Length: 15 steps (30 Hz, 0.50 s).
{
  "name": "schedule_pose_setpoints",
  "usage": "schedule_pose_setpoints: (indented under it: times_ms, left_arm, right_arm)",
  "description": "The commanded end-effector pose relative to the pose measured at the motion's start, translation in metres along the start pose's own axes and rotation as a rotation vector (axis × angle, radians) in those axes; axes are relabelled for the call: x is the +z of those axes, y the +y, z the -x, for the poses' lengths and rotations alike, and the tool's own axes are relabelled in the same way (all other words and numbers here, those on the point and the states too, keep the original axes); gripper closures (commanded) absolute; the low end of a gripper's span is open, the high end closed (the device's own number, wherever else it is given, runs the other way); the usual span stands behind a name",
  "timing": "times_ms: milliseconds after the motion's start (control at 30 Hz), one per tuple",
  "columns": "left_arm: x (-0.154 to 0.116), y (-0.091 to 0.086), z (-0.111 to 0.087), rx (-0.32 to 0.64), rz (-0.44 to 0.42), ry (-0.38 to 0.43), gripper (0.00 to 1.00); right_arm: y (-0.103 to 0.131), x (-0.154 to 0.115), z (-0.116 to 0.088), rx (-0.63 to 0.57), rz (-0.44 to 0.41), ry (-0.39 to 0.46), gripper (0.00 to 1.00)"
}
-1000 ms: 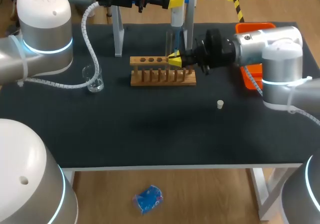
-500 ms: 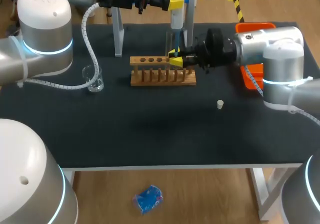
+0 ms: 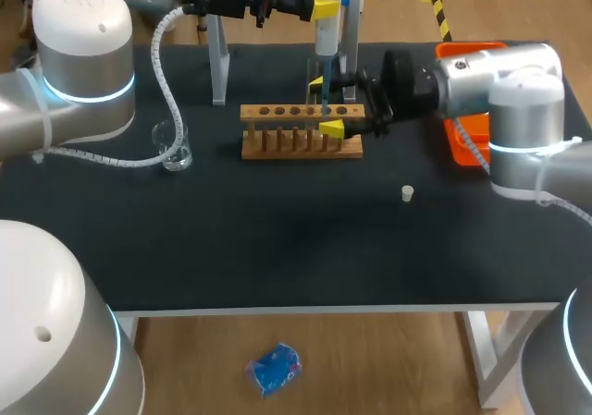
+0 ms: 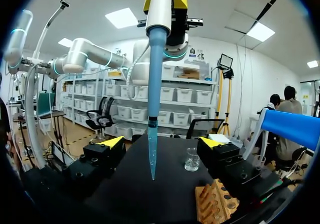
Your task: Invert the test tube, pick up the pipette, mount the tip to pipette, aspirate from beaker and dispense into the tube, eject the tip, return the pipette, and cap with the stopper.
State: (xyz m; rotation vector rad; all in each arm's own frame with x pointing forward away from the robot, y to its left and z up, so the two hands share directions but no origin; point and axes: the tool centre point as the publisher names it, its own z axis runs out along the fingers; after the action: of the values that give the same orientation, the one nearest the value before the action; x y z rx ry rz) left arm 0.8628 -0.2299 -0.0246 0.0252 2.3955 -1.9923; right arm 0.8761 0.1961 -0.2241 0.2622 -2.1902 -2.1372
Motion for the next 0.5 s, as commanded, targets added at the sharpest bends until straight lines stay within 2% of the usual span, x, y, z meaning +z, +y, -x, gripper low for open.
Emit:
schedule_pose_setpoints:
  times_ms: [33,67,267,500]
  left_arm:
    - [-0.0007,-0.0003,0.0004,0.001,0.001,0.002,1.0]
    - [-0.0007,-0.0003,0.0004,0.001,0.001,0.002,1.0]
    - [-0.0007,-0.0003,0.0004,0.001,0.001,0.002,1.0]
    - [-0.0007,-0.0003,0.0004,0.001,0.001,0.002,1.0]
  right_arm:
    - [-0.0013,-0.0022,0.0034,0.004,0.006,0.01,0.96]
    - [-0.0013,-0.0022,0.0034,0.005,0.006,0.01,1.0]
    - [-0.0014,-0.0022,0.0038,0.006,0.005,0.023,1.0]
    - [-0.0013,-0.0027,0.0054,0.006,0.005,0.078,1.0]
